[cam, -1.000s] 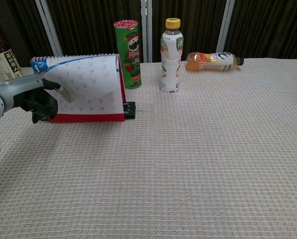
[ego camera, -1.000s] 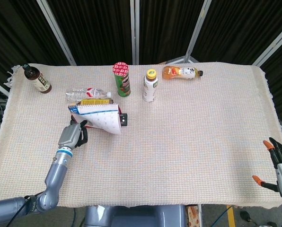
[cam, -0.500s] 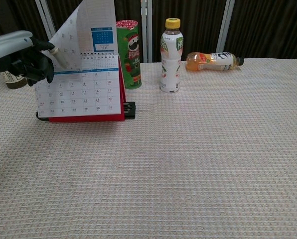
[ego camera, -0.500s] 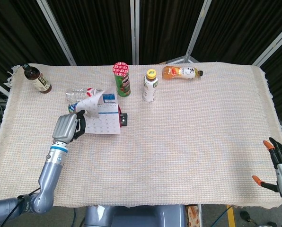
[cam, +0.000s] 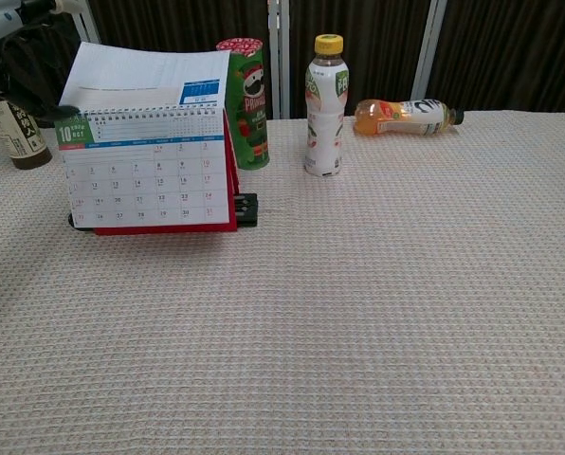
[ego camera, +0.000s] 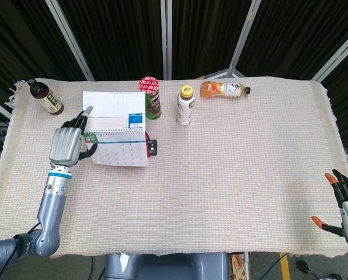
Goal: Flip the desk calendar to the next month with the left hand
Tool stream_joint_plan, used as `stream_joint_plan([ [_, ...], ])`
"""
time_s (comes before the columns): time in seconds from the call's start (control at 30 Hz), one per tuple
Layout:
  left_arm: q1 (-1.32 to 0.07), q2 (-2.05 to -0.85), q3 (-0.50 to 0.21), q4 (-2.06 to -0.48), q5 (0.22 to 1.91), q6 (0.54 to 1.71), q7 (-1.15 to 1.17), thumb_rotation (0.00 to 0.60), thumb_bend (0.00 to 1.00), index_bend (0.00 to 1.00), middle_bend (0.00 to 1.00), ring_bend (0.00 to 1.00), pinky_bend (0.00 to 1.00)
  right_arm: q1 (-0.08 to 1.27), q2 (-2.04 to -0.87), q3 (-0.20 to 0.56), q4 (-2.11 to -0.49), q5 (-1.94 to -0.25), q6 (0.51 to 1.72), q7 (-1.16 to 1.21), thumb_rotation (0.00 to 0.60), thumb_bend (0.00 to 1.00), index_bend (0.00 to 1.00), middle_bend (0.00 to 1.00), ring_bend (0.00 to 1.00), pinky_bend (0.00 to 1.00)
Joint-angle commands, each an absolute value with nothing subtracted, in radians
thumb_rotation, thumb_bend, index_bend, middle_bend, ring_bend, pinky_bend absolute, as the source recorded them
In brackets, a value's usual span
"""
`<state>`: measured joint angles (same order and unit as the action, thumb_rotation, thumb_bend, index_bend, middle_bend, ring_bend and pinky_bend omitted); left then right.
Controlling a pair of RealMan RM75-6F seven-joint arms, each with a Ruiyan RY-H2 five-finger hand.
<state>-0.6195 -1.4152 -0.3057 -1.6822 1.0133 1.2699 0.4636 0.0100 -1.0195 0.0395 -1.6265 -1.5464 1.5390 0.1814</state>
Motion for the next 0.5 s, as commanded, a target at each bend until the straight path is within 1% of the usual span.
stream_joint_plan([
  [0.03,-0.655,-1.356,-0.305,-1.685,0.872,1.142,0.53,0.6,0.01,0.0,0.0,0.07,0.15,0.011,-1.02,0.04,-1.625,-1.544,1.537,0.182,0.6,0.0,0.0,0.0,0.0,0.0],
  [0.13,-0.67,-1.337,-0.294,-1.675,0.828,1.09,0.54,0.6,0.0,0.0,0.0,0.07,0.14,0.012,-1.02,0.041,-1.624,-1.543,1.535,0.182,0.6,0.0,0.0,0.0,0.0,0.0],
  [0.37,-0.692,-1.33,-0.28,-1.644,0.777,1.022,0.524,0.6,0.0,0.0,0.0,0.07,0.15,0.013,-1.023,0.041,-1.622,-1.542,1.532,0.179,0.6,0.0,0.0,0.0,0.0,0.0],
  [0.5,-0.709,-1.328,-0.263,-1.623,0.753,0.98,0.52,0.6,0.0,0.0,0.0,0.09,0.15,0.013,-1.024,0.041,-1.622,-1.541,1.531,0.176,0.6,0.0,0.0,0.0,0.0,0.0],
])
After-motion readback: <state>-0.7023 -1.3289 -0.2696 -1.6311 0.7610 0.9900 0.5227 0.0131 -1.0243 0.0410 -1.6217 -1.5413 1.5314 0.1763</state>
